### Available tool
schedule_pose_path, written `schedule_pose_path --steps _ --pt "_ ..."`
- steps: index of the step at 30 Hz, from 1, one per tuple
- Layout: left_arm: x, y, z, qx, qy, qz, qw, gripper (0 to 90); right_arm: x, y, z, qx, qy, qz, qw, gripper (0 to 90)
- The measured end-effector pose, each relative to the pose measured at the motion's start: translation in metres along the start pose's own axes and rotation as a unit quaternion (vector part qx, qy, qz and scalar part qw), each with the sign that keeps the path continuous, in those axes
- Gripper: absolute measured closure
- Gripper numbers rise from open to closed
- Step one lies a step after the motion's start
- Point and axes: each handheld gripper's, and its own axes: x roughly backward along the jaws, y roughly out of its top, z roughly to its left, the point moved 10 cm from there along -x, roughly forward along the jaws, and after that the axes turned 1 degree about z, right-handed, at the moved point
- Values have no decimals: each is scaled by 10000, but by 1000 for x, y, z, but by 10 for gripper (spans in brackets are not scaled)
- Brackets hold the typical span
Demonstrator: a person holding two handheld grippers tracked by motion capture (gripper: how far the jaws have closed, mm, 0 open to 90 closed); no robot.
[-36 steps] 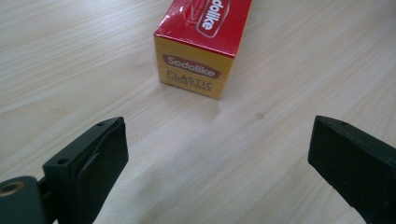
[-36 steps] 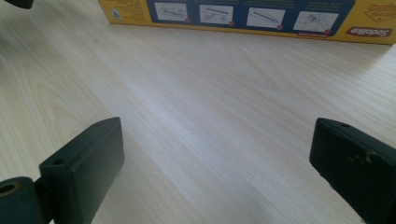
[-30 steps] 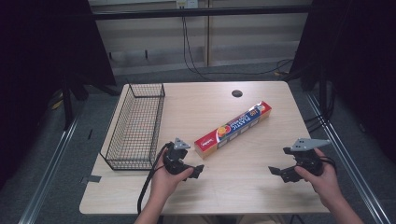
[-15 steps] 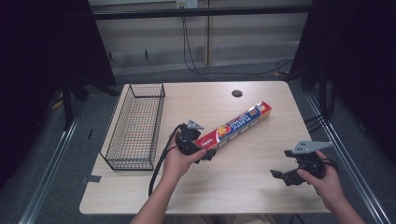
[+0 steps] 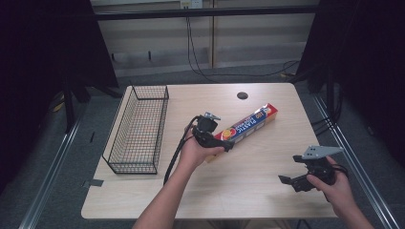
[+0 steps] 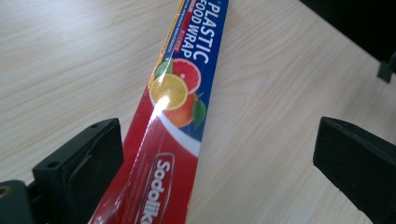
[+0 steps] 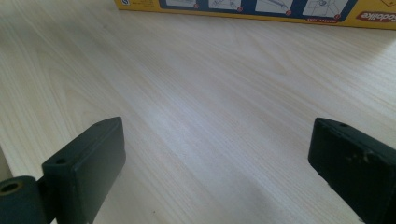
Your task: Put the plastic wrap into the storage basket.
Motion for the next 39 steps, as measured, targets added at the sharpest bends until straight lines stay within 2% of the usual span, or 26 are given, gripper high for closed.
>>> schedule_pose_path --steps 4,5,13,19,27,28,34,37,38,39 --pt "-4 5 5 39 48 62 10000 25 -1 0 -1 -42 -6 18 10000 38" --pt "-6 8 7 112 108 28 9999 27 -1 0 -1 -49 -6 10 10000 38" --pt "-17 22 9 66 125 19 9999 52 -2 1 0 -13 18 16 10000 38" --pt "-28 27 11 -38 174 141 9997 60 -1 1 -1 -26 40 -13 10000 38" --pt "-45 31 12 40 165 208 9996 74 -2 2 -1 -32 49 -10 10000 38" --pt "-45 32 13 -22 177 254 9995 75 -2 2 -1 -27 56 -17 10000 38" --pt "-55 35 13 -10 187 375 9991 85 -1 3 -2 -10 74 -38 10000 38" --pt "-59 37 12 -29 197 366 9991 91 -1 4 -3 -21 40 -51 10000 38" --pt "-61 39 11 21 183 321 9993 94 -1 4 -3 -20 40 -60 10000 38" --pt "-62 38 12 -4 194 370 9991 94 0 4 -3 -25 43 -70 10000 38"
